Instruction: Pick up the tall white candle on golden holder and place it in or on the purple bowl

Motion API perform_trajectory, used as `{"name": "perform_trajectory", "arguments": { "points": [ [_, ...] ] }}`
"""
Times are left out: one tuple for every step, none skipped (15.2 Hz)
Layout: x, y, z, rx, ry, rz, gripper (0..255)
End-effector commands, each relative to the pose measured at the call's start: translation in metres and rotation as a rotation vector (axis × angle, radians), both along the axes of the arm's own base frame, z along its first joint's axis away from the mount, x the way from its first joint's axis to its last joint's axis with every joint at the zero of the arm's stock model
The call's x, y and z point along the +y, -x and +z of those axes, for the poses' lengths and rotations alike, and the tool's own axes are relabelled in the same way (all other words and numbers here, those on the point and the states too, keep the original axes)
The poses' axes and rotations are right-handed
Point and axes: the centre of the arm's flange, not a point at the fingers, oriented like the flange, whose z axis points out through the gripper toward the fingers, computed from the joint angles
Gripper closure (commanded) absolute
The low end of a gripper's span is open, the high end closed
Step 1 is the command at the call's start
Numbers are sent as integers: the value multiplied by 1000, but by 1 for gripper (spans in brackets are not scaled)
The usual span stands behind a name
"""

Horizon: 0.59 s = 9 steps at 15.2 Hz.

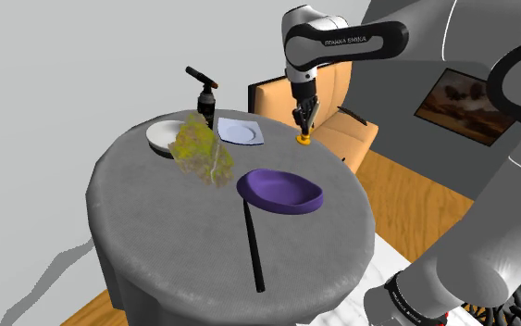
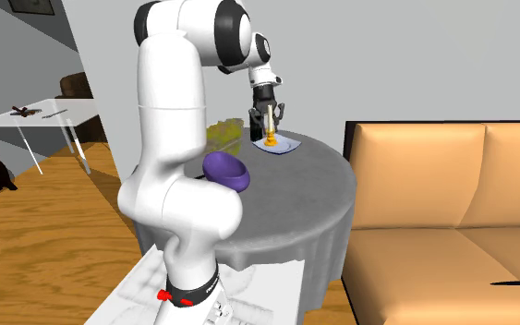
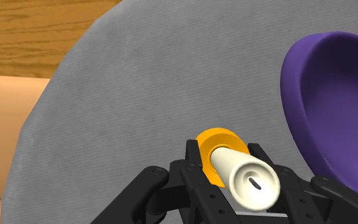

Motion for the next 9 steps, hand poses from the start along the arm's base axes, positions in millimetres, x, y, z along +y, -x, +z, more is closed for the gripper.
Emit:
{"name": "perform_trajectory", "arguments": {
  "points": [
    [0,1,11,0,0,0,255],
    [0,1,15,0,0,0,255],
    [11,7,13,0,0,0,255],
    [22,14,12,0,0,0,255],
    [34,21,11,0,0,0,255],
    [45,27,9,0,0,0,255],
    [56,34,8,0,0,0,255],
    [68,40,7,0,0,0,255],
    [79,47,5,0,0,0,255]
  ]
}}
